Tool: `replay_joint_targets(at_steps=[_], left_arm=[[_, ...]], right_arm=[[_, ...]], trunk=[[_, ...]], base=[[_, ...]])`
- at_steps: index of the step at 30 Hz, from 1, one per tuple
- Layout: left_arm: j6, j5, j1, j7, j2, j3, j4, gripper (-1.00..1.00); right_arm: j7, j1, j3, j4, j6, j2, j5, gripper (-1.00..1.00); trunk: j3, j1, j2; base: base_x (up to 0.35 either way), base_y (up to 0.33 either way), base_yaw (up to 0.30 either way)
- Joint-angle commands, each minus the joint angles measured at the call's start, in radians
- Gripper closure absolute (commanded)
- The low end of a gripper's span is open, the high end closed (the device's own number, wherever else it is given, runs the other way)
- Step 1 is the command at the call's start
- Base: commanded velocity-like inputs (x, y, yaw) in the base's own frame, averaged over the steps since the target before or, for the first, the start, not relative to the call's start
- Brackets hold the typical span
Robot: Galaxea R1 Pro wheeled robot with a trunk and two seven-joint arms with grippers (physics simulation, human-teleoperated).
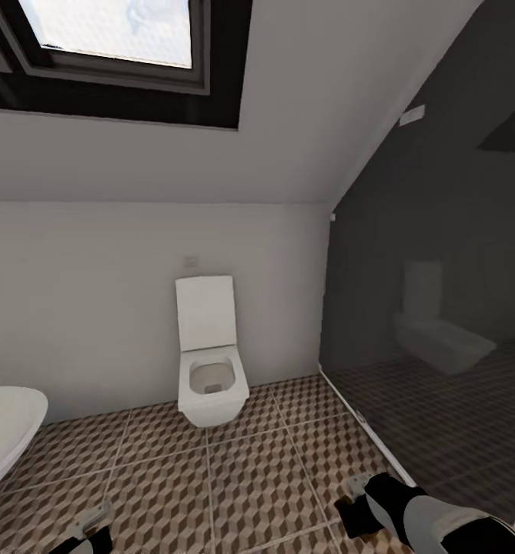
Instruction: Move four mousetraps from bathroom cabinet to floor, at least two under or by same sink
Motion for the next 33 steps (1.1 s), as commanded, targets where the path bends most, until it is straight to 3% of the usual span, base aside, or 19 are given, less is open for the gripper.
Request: replay_joint_targets(at_steps=[1, 17, 26, 30, 33], left_arm=[[0.001, 0.005, -0.001, 0.002, 0.0, -0.009, 0.0, 1.0], [0.001, -0.006, -0.001, -0.003, -0.004, -0.01, -0.006, 1.0], [0.009, -0.011, -0.001, -0.052, -0.013, -0.015, -0.038, 1.0], [0.023, -0.014, -0.001, -0.075, -0.011, -0.018, -0.109, 1.0], [0.082, -0.029, -0.002, -0.073, -0.011, -0.02, -0.229, 1.0]], right_arm=[[0.006, -0.001, 0.008, 0.001, 0.002, -0.001, -0.009, 1.0], [0.006, -0.001, 0.008, 0.001, 0.002, -0.008, -0.01, 1.0], [0.006, -0.001, 0.008, 0.001, 0.001, -0.023, -0.011, 1.0], [0.006, -0.001, 0.007, 0.001, 0.001, -0.043, -0.014, 1.0], [0.006, -0.001, 0.005, 0.0, 0.001, -0.047, -0.015, 1.0]], trunk=[[-0.001, 0.0, -0.001], [-0.001, 0.0, -0.001], [-0.001, 0.0, -0.001], [-0.001, 0.0, -0.001], [-0.001, 0.0, -0.001]], base=[[0.0, 0.0, 0.273], [0.0, 0.0, 0.273], [0.0, 0.0, 0.145], [0.0, 0.0, 0.016], [0.0, 0.0, 0.004]])
